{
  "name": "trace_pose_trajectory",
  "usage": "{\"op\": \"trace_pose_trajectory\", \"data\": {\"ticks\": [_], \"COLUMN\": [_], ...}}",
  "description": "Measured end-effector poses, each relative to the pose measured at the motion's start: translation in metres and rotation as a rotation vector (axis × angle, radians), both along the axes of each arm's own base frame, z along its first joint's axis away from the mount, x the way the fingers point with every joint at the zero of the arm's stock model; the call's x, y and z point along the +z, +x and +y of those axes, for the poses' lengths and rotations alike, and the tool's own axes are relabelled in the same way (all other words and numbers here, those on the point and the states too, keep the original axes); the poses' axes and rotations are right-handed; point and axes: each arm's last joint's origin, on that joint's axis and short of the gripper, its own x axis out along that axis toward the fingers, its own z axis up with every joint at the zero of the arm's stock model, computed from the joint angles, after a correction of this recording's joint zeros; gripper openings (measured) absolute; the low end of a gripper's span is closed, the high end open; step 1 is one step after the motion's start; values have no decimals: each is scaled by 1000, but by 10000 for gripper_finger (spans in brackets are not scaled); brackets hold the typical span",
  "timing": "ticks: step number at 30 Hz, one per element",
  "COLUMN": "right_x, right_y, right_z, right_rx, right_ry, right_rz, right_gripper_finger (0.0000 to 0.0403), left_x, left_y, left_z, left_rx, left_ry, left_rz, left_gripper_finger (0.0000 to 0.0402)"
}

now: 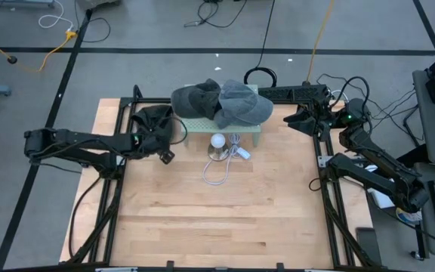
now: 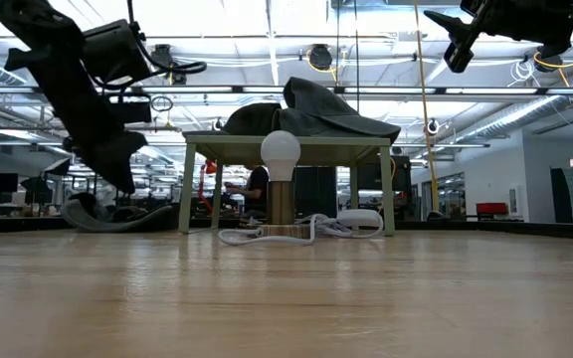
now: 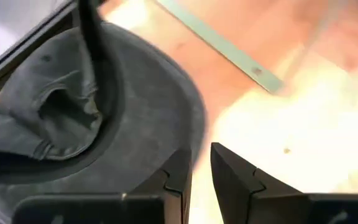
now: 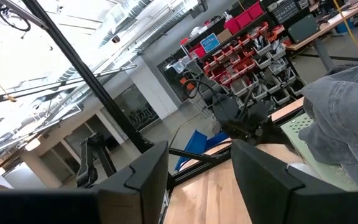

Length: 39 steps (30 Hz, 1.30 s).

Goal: Pick & Place hat
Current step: Stack the black cap on the other black cap on the shelf

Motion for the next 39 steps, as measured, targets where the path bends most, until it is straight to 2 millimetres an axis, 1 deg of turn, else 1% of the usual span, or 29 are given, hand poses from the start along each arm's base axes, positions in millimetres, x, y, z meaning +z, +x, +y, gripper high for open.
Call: {"op": "trace_pose_trajectory", "data": {"ticks": [3,6,8,12,15,17,20,24,30,36,39], "right_x": [0,0,0,0,0,0,-1,0,-1,-1,-1], "right_y": [0,0,0,0,0,0,0,0,0,0,0], "right_z": [0,0,1,1,1,1,1,1,2,2,2], "right_rx": [1,8,25,26,27,26,27,31,79,79,77], "right_ry": [1,1,-2,-1,-1,0,6,22,16,5,-10], "right_rz": [0,2,7,8,8,8,10,13,25,23,22], "right_gripper_finger": [169,169,169,169,169,169,169,169,169,169,169], "left_x": [-2,-6,-8,-10,-11,-12,-12,-9,-9,-9,-9], "left_y": [-1,-9,-16,-28,-32,-35,-44,-42,-45,-49,-50], "left_z": [-5,-10,-13,-15,-16,-16,-17,-14,-5,6,10], "left_rx": [-58,-66,-30,125,231,332,592,720,818,889,905], "left_ry": [-19,-51,-64,-105,-147,-184,-205,-195,-158,-162,-186], "left_rz": [39,132,190,225,203,171,106,-24,-61,-54,-44], "left_gripper_finger": [63,63,62,62,62,62,62,62,62,63,75]}}
